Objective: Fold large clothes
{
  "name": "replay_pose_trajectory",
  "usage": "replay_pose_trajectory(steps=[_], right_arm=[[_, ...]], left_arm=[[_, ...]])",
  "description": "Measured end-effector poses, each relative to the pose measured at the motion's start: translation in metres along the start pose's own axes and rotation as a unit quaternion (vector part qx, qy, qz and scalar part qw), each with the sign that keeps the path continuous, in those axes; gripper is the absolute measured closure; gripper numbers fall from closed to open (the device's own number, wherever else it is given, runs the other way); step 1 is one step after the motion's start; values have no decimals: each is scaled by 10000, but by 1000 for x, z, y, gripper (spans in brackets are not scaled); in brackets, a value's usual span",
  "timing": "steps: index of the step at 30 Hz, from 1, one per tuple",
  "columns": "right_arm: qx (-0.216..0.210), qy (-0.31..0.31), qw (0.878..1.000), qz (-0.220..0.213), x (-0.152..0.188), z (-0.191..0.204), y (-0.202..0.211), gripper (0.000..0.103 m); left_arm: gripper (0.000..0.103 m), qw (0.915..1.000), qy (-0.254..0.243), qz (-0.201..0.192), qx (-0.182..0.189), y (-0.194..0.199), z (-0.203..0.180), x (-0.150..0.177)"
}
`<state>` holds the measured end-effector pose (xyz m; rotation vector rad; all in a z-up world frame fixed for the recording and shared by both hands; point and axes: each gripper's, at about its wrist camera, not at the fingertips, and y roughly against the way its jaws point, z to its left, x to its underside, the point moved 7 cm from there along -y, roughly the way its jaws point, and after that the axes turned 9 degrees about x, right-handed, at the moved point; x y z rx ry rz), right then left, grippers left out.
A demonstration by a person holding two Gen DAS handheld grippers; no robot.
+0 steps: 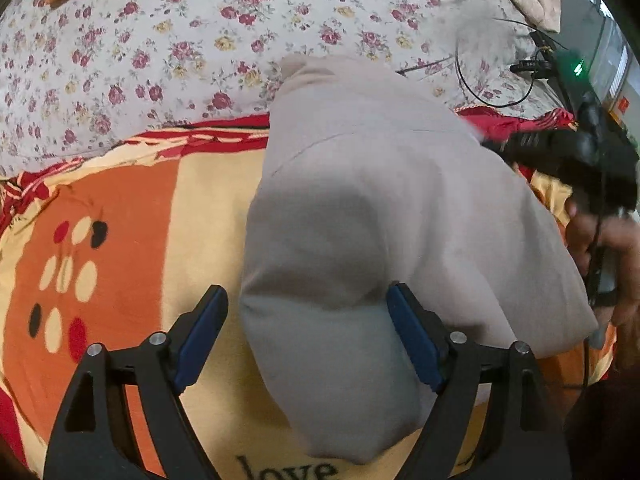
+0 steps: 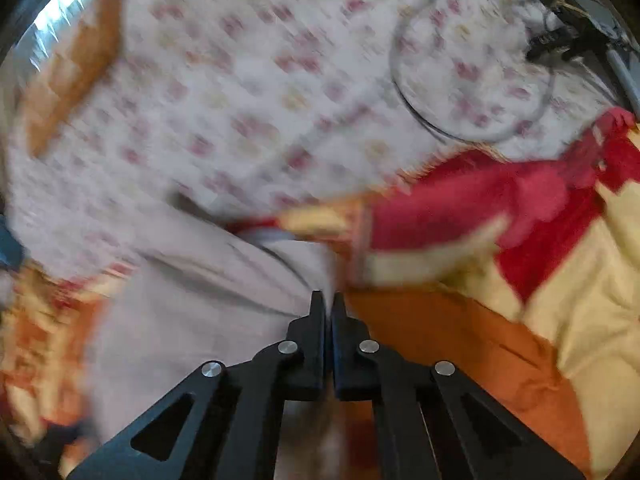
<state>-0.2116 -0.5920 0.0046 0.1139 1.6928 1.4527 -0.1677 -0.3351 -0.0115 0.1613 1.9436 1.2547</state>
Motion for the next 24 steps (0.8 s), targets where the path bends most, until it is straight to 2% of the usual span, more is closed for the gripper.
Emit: replay_pose_trajectory(steps=[2, 3, 6, 7, 8, 9, 10, 13, 14, 15, 16, 17, 20, 22, 24], right_arm=[[-224, -72, 9995, 209, 9, 0, -5, 103], [-276, -69, 9995, 158, 10, -1, 4, 102], [-234, -96, 9996, -88, 7, -2, 42, 89], [-297, -116, 9994, -120, 9, -1, 55, 74], [-468, -110, 9987, -145, 12, 2, 69, 63], [-696, -46, 9974, -176, 20, 8, 84, 46], [-781, 49, 9968, -159, 27, 12, 89, 43], [-893, 271, 9956, 109, 53, 26, 91, 45], [-1068, 212, 9937, 262, 66, 28, 86, 47], [-1194, 183, 9920, 363, 70, 32, 79, 60], [-1184, 203, 9918, 427, 76, 31, 74, 88], [-1089, 242, 9927, 469, 81, 29, 69, 93], [-1115, 344, 9923, 412, 87, 21, 69, 97], [-888, 503, 9944, 264, 90, 18, 67, 98], [-632, 606, 9953, 407, 101, 19, 51, 99]], left_arm=[[20, 10000, -58, -20, -68, 0, -3, 0], [20, 9999, -92, -25, -77, 1, -3, 1], [20, 9999, -111, 3, -90, 1, -4, 1], [20, 9999, -111, 4, -98, 2, -4, 1], [20, 9999, -114, 5, -104, 2, -5, 1], [20, 9999, -110, 3, -109, 2, -5, 1], [20, 9999, -104, 2, -114, 1, -6, 1], [20, 9998, -147, 18, -165, 1, -8, 2], [20, 9997, -161, 13, -179, 2, -7, 3], [20, 9997, -170, 14, -197, 2, -7, 3], [20, 9996, -177, 24, -204, 2, -7, 4], [20, 9996, -186, 57, -197, 2, -8, 5], [20, 9996, -220, 110, -153, 5, -9, 8], [20, 9996, -212, 118, -123, 4, -10, 9], [20, 9996, -176, 208, -93, 2, -10, 11]])
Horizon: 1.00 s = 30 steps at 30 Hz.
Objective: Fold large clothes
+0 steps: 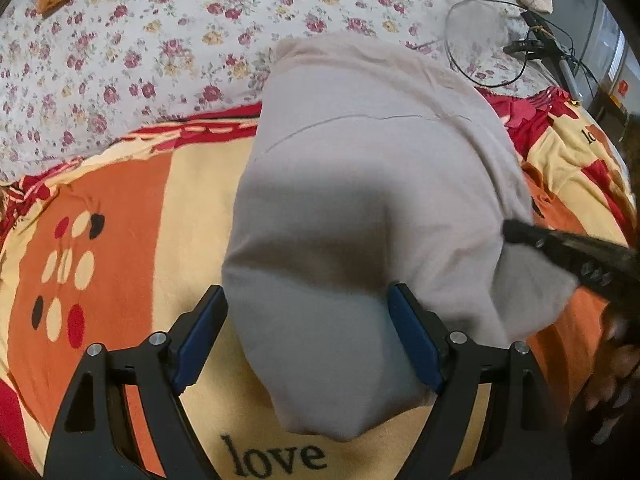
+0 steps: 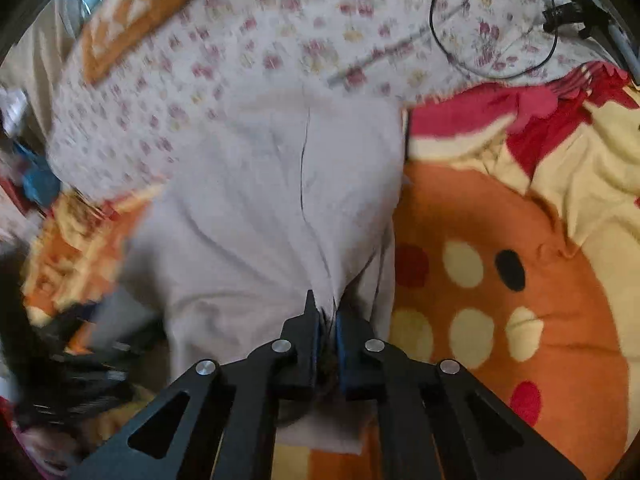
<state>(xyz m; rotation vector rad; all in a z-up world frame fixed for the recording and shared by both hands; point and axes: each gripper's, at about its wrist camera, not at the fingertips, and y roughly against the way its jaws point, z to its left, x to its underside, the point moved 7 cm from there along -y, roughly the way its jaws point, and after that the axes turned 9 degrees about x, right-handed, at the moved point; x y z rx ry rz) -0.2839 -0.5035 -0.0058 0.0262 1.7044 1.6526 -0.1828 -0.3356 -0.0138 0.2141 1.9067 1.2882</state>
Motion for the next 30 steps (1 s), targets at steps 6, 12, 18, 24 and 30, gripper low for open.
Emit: replay_pose_trajectory(steps=[6, 12, 18, 24, 30], right_arm=[[-112, -96, 9998, -109, -2, -4, 18, 99], [-127, -148, 9997, -113, 0, -5, 29, 91], [-352, -732, 9956, -457, -28, -15, 41, 16], [-906, -669, 9936, -2, -50, -17, -12, 16], [-1610, -626, 9848, 206, -58, 0, -40, 14]], left_arm=[[20, 9999, -104, 7, -24, 3, 1, 1], [20, 9999, -20, 71, 144, 8, 3, 0], [19, 9978, 233, -304, 538, 27, 15, -31], [17, 9847, 824, 260, 1513, -14, 36, -43], [12, 9718, 988, 563, 2067, -49, 34, -43]])
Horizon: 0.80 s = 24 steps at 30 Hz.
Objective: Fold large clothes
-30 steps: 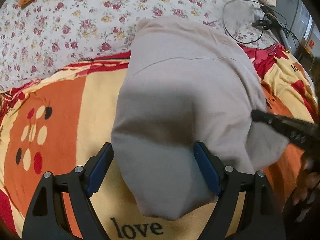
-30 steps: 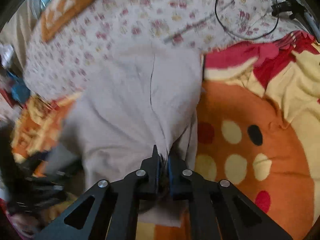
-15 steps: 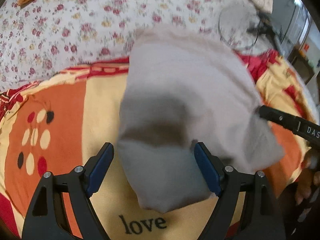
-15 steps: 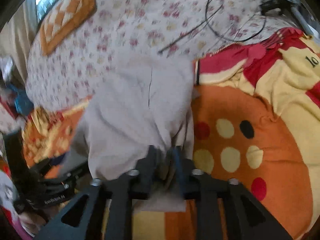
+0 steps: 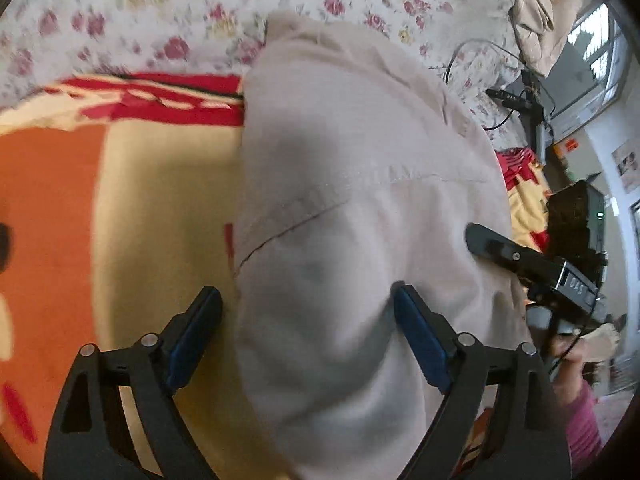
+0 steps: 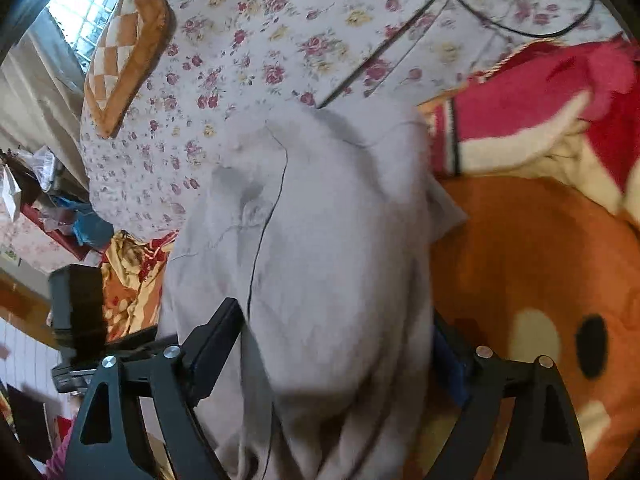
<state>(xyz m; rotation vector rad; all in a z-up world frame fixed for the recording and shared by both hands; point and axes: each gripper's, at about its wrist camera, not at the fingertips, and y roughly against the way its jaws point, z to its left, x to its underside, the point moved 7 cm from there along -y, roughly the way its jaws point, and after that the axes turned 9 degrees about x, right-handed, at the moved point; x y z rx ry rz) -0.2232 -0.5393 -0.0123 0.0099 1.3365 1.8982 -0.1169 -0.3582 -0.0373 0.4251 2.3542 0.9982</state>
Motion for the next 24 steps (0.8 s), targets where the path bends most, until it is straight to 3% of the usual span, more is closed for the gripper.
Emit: replay_pose_trajectory(steps=[2, 3, 4, 6, 8, 12, 15, 17, 18, 20, 22, 23, 24], right_arm=[[-206, -82, 9996, 152, -2, 2, -10, 16], [-332, -144, 9991, 198, -4, 4, -13, 22], [-407, -136, 9989, 193, -5, 6, -13, 39], [-435, -76, 9990, -11, -7, 13, -1, 55], [-409, 139, 9989, -195, -5, 28, 15, 64], [-930, 179, 9948, -365, 1, 66, 47, 67], [-1358, 167, 9903, -225, 19, 94, 60, 66], [-1476, 158, 9889, -45, 35, 106, 54, 60], [-1271, 252, 9915, 88, 51, 111, 44, 53], [-623, 411, 9968, 270, 75, 108, 25, 49], [-149, 423, 9982, 407, 87, 102, 18, 37], [-6, 382, 9988, 304, 91, 99, 27, 36], [116, 401, 9990, 185, 91, 98, 36, 36]], left_arm=[[13, 9999, 70, -38, 137, -4, -1, -3], [22, 9998, 19, -49, 171, -4, -3, -4], [32, 9995, -90, -46, 290, -3, -9, -4], [56, 9992, -266, -119, 288, 8, -18, -5], [66, 9983, -476, -212, 272, 25, -31, -2], [66, 9952, -786, -496, 302, 83, -55, 14], [66, 9928, -1084, -502, -69, 128, -61, 39], [64, 9924, -1094, -435, -369, 143, -51, 59], [62, 9920, -1042, -403, -581, 144, -42, 68], [55, 9899, -830, -288, -1115, 135, -15, 91], [41, 9891, -531, -205, -1357, 120, 5, 107], [32, 9874, -460, -290, -1487, 119, 9, 110], [30, 9847, -454, -428, -1627, 121, 11, 112]])
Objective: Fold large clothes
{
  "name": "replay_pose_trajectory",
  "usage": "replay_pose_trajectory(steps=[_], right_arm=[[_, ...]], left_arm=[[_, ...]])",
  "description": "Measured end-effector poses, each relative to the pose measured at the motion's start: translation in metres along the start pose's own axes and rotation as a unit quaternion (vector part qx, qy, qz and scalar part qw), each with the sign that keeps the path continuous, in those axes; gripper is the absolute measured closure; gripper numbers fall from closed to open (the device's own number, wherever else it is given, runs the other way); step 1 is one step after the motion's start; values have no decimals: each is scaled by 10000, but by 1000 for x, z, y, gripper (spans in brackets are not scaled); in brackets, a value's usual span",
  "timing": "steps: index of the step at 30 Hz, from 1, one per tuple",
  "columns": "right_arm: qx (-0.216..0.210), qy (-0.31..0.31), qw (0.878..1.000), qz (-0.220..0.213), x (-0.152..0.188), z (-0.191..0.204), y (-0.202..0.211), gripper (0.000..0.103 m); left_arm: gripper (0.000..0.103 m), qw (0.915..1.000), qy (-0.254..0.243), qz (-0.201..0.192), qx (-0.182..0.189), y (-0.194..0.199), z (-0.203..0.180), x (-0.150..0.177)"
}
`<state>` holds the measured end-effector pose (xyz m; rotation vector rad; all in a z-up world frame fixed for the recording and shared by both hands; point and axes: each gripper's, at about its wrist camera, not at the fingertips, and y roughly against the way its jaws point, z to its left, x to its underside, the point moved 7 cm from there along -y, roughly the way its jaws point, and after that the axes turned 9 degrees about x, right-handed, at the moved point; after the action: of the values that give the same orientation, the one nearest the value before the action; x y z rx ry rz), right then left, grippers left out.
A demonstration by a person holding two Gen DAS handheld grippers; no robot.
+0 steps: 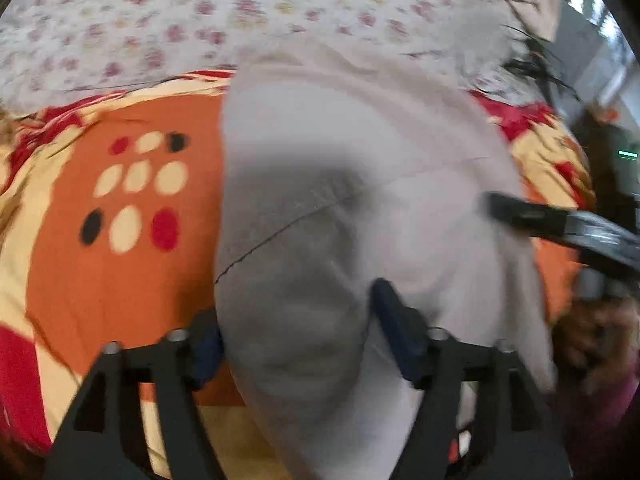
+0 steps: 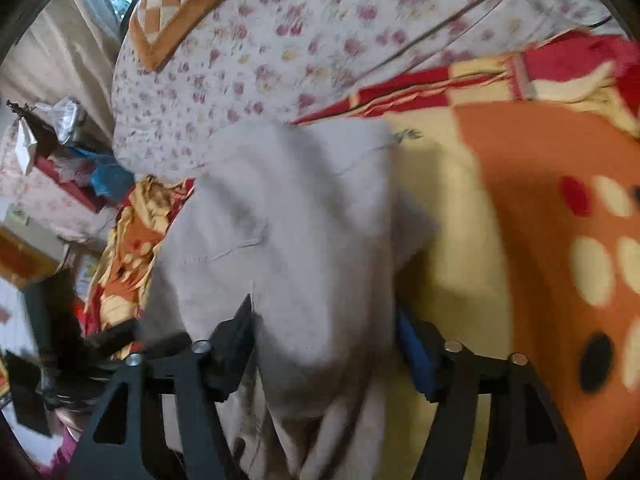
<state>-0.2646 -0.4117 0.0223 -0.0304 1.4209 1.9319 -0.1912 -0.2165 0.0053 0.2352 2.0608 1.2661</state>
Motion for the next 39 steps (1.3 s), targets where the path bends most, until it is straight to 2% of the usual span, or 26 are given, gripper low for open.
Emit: replay_pose_trajectory(steps=[3, 6, 8, 9, 11, 14, 17, 22, 23, 25, 30, 34, 39], right_arm=[[642, 359, 9948, -699, 1, 12, 48, 35], [607, 993, 9886, -950, 13, 49, 72, 39], [509, 1435, 9839, -933, 26, 70, 72, 46], [571, 1595, 9814, -900, 33, 75, 68, 52], [897, 1699, 9788, -716, 43, 72, 48, 59], [1591, 1583, 9740, -297, 58, 38, 7, 61], [1394, 1161, 9833, -160, 68, 17, 2, 58], [1364, 1191, 9811, -684, 61, 38, 49, 53], [1372, 1178, 9798, -856, 58, 45, 62, 49], [1451, 1173, 9766, -1070, 53, 56, 74, 32], [1597, 1228, 9690, -1433, 53, 79, 95, 24], [1734, 1132, 9655, -1576, 53, 79, 101, 22], [1841, 921, 9662, -1554, 55, 74, 101, 21]], left_arm=[[27, 9989, 4, -330, -340, 9, -2, -2], [27, 9964, 6, -572, -619, 12, -4, -5], [27, 9956, -7, -613, -711, 15, -3, -3], [27, 9950, -23, -619, -782, 15, -2, -3], [27, 9934, -55, -672, -931, 20, 0, -1], [27, 9902, -46, -917, -1056, 35, 1, 3], [27, 9880, -11, -1065, -1117, 50, 1, 5], [27, 9828, -22, -1357, -1255, 77, -5, 5], [27, 9816, -28, -1423, -1275, 83, -7, 4], [26, 9797, -42, -1523, -1305, 92, -11, 3], [26, 9759, -29, -1743, -1309, 109, -15, 3], [26, 9750, 15, -1810, -1292, 113, -15, 6], [26, 9743, 16, -1898, -1212, 115, -19, 9]])
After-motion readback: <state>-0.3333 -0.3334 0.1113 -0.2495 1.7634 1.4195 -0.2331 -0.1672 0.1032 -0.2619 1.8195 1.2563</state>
